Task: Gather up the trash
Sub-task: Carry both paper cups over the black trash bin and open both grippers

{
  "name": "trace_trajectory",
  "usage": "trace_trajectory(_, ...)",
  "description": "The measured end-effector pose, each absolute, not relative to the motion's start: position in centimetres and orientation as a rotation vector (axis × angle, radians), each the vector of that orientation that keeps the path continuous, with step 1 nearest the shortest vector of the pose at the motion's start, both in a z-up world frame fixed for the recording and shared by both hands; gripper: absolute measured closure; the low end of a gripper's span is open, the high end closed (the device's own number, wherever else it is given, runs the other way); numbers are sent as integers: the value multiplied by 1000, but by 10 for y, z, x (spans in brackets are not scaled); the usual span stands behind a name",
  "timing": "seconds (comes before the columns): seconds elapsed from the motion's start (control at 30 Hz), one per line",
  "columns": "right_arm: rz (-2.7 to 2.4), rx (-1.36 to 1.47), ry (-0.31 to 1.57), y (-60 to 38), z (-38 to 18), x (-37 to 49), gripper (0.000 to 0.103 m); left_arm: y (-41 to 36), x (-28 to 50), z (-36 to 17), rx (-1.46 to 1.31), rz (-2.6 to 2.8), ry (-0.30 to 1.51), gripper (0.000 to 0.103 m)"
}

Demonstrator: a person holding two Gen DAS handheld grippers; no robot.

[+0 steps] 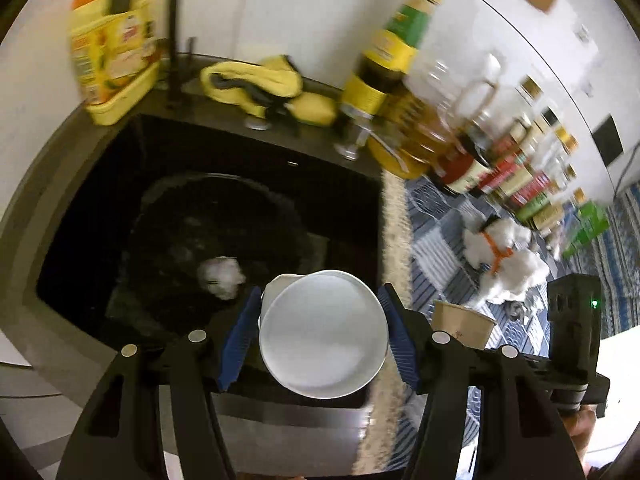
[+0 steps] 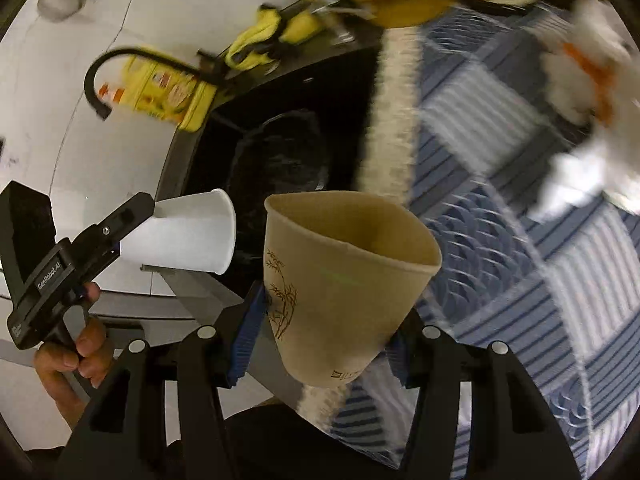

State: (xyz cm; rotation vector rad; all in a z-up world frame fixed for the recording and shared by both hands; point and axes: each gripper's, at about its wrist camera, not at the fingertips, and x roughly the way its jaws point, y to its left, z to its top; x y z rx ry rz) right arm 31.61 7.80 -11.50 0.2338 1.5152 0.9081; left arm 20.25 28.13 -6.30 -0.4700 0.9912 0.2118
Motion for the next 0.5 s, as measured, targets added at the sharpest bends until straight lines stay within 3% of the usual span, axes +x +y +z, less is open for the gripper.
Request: trace_trajectory(0.5, 935, 154, 1520, 218, -96, 324, 48, 400, 177, -69, -568, 230, 948, 44)
